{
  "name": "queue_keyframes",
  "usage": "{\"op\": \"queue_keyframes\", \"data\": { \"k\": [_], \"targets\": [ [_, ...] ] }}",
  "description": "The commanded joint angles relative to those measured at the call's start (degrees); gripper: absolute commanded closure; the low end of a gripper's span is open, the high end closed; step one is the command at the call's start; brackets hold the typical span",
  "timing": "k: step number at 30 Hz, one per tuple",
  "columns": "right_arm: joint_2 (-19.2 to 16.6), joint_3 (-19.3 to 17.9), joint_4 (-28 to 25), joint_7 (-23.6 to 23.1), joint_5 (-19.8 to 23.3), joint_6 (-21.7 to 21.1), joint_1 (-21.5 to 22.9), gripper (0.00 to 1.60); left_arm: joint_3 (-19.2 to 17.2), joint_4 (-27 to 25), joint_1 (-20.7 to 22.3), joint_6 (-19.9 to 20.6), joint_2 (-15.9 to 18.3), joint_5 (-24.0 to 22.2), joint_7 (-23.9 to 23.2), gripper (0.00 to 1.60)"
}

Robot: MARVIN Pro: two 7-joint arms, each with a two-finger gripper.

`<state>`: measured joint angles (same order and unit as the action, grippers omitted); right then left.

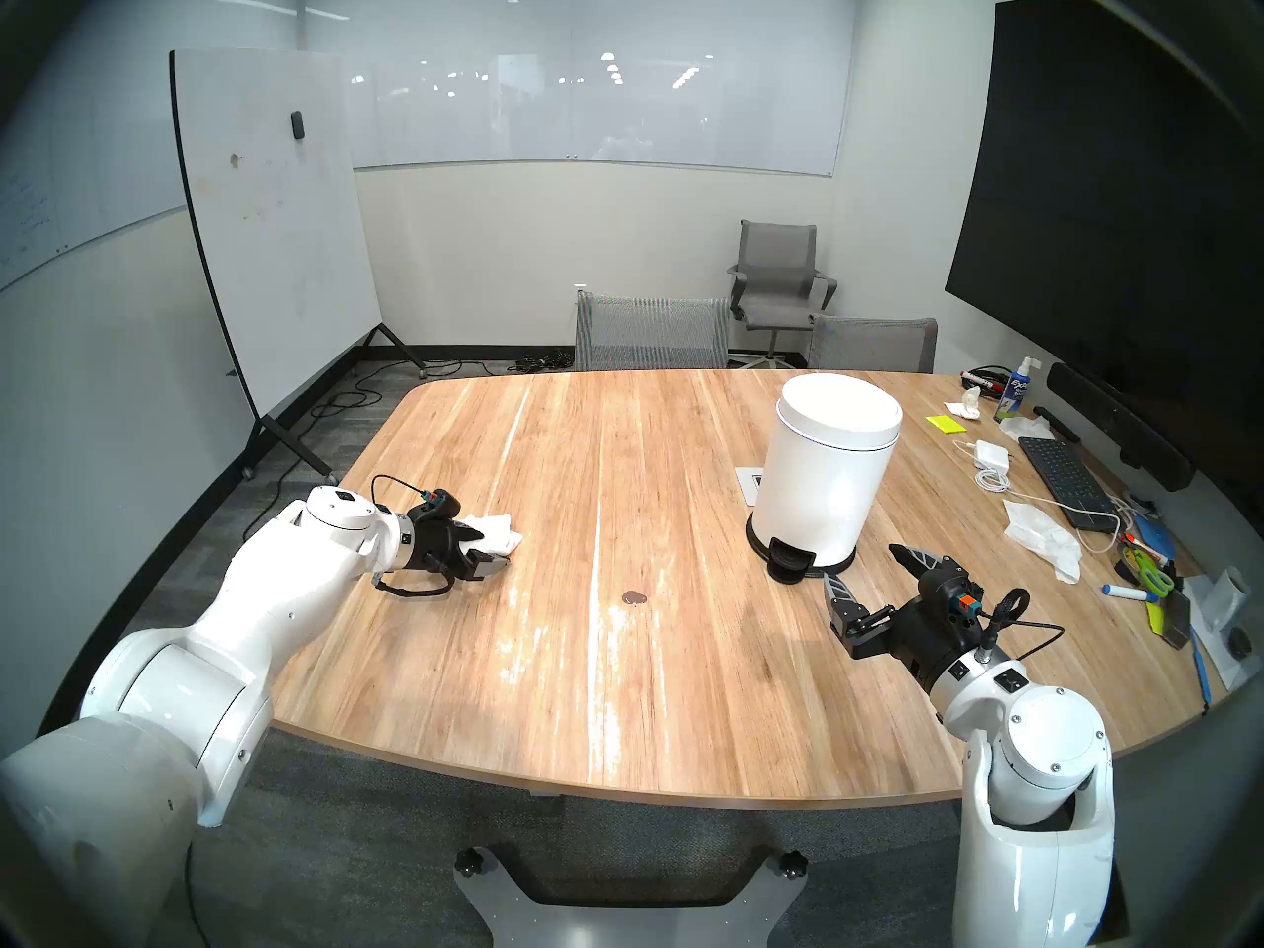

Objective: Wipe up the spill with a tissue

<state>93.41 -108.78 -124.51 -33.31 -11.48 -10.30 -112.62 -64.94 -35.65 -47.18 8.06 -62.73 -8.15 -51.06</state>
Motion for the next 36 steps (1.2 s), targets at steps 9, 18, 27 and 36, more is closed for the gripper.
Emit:
{"op": "queue_keyframes", "data": {
  "k": [9,18,27,36],
  "targets": [
    [0.0,0.1,-1.2,0.0,0.0,0.1,0.1,0.00,-0.7,-3.1,-0.8,0.1,0.4,-0.8,-1.1,1.60],
    [0.0,0.1,-1.2,0.0,0.0,0.1,0.2,0.00,-2.4,-11.8,-4.3,4.0,2.7,-2.6,-2.7,1.60],
    [0.0,0.1,-1.2,0.0,0.0,0.1,0.1,0.00,-3.5,-17.0,-7.0,6.9,3.3,-3.1,-1.8,1.60],
    [0.0,0.1,-1.2,0.0,0.0,0.1,0.1,0.00,-3.6,-19.7,-8.0,8.2,2.9,-3.6,-1.8,1.60]
  ]
}}
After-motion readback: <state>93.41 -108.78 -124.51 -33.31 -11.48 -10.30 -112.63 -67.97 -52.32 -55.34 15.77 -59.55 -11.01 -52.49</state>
